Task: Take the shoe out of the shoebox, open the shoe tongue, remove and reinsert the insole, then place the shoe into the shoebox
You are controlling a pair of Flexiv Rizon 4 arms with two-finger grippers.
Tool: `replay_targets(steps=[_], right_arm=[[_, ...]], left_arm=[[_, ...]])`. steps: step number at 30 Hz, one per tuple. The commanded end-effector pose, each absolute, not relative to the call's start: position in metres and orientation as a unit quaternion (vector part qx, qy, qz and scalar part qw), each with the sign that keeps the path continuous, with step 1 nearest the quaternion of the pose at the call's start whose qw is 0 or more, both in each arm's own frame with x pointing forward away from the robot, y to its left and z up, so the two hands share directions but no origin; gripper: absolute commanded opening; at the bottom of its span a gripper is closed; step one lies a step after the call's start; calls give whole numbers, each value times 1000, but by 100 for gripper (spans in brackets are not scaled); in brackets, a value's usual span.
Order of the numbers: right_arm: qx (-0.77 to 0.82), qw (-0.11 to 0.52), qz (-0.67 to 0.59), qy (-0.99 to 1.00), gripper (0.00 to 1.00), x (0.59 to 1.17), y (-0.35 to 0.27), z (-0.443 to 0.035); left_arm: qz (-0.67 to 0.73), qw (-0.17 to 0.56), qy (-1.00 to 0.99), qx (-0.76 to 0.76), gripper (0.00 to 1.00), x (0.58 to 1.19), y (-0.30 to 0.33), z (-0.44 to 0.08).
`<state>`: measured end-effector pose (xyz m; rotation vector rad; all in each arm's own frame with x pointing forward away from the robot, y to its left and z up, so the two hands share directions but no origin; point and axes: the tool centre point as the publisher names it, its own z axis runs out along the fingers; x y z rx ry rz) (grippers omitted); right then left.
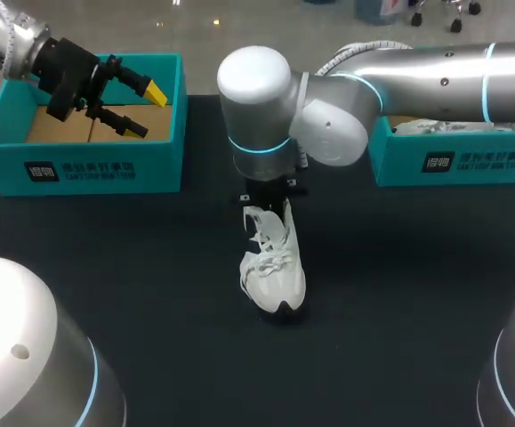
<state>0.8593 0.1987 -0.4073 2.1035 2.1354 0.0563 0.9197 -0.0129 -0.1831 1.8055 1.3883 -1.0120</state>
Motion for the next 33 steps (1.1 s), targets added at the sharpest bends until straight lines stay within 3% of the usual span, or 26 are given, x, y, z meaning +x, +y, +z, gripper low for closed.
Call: replay_targets(steps=[1, 14, 33], right_arm=[[696, 55, 21, 716, 0, 860, 204, -414], [688, 124, 66, 712, 0, 878, 197, -366], [668, 175, 28, 723, 0, 892, 190, -393]], left_arm=[[-384, 318, 528, 687, 100, 920, -13, -183], [-384, 318, 528, 687, 100, 920, -13, -183], [-384, 318, 528, 687, 100, 920, -13, -183]])
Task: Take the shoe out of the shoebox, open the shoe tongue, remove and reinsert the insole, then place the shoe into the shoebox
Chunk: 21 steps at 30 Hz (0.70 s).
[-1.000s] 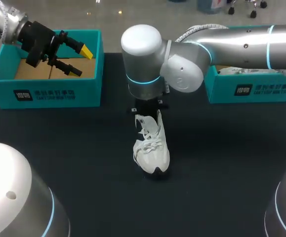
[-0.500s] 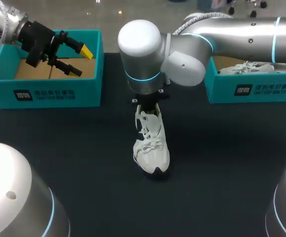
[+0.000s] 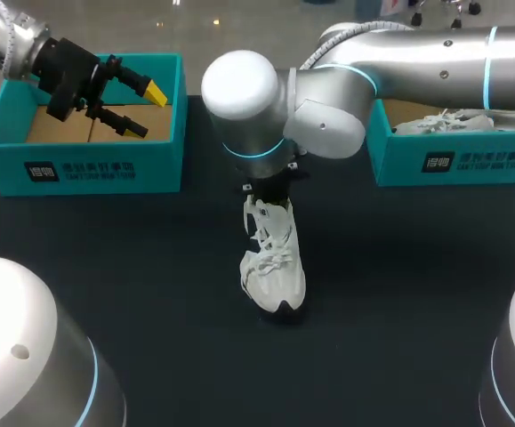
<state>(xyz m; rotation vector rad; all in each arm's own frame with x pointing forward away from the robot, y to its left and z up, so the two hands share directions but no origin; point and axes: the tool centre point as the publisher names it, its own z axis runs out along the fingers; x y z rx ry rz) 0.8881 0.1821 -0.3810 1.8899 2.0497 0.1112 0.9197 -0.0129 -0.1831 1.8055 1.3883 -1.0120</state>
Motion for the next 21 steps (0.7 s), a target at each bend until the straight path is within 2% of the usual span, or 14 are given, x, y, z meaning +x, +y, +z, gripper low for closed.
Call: replay_targets(steps=[1, 21], right_arm=[[668, 170, 26, 724, 0, 892, 190, -395], [682, 104, 41, 723, 0, 887, 196, -414]], left_arm=[[-384, 318, 528, 687, 100, 920, -13, -183], [-384, 318, 528, 687, 100, 920, -13, -183]])
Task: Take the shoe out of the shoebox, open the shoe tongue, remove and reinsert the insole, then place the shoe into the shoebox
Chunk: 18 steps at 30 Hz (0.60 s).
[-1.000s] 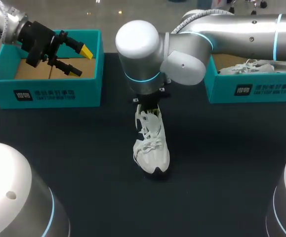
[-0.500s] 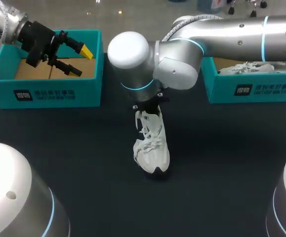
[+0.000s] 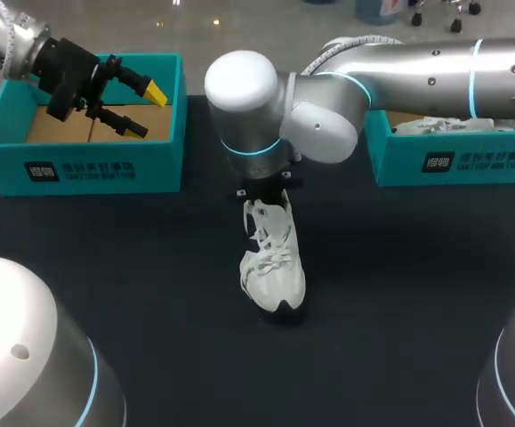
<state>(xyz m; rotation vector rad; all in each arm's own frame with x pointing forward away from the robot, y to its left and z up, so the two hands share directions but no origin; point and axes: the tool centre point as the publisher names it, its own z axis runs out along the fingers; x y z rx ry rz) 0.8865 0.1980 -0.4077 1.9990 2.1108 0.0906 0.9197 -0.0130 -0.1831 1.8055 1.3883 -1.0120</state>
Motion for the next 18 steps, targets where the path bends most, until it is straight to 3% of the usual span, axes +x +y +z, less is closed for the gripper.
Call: replay_targets(steps=[1, 18], right_arm=[[682, 99, 43, 723, 0, 887, 198, -414], [673, 79, 55, 733, 0, 881, 209, -411]], left_arm=[[-384, 318, 528, 687, 100, 920, -13, -183], [-384, 318, 528, 687, 100, 920, -13, -183]])
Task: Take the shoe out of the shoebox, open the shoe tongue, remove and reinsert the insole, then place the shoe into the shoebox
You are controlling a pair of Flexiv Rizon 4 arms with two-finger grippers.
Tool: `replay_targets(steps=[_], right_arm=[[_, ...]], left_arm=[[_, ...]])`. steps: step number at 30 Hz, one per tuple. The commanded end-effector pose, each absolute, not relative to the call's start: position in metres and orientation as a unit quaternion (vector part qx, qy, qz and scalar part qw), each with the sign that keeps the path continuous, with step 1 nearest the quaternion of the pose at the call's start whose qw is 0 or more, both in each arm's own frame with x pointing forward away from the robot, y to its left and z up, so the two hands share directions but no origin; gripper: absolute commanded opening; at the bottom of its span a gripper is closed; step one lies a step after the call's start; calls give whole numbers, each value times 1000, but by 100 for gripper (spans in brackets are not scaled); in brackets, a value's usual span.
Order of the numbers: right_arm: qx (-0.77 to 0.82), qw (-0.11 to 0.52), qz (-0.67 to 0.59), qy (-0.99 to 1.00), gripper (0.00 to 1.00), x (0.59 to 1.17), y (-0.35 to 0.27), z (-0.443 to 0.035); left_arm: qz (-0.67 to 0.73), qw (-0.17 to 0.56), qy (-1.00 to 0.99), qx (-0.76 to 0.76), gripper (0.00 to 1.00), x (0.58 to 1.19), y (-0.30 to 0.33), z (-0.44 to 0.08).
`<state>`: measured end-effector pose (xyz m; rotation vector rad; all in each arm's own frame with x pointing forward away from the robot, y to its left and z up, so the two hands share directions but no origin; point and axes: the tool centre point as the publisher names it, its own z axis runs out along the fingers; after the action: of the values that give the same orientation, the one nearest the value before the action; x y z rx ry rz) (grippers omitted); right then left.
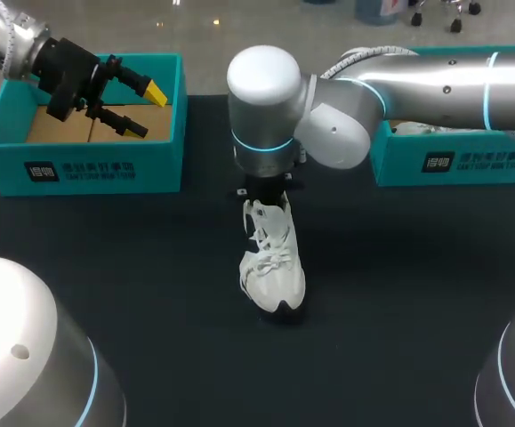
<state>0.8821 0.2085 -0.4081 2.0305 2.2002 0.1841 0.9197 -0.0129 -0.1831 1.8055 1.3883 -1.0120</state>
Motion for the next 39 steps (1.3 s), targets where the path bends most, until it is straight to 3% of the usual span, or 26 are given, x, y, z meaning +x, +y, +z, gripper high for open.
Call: replay_targets(steps=[1, 5, 15, 39], right_arm=[[675, 91, 51, 730, 0, 881, 209, -408], [681, 141, 32, 718, 0, 881, 202, -391], [689, 172, 46, 702, 0, 888, 189, -370], [677, 168, 32, 716, 0, 896, 181, -396]], left_arm=[[-384, 318, 528, 687, 100, 920, -13, -183], [-384, 318, 528, 687, 100, 920, -13, -183], [-384, 318, 528, 687, 100, 920, -13, -183], [-384, 318, 528, 687, 100, 920, -13, -183]])
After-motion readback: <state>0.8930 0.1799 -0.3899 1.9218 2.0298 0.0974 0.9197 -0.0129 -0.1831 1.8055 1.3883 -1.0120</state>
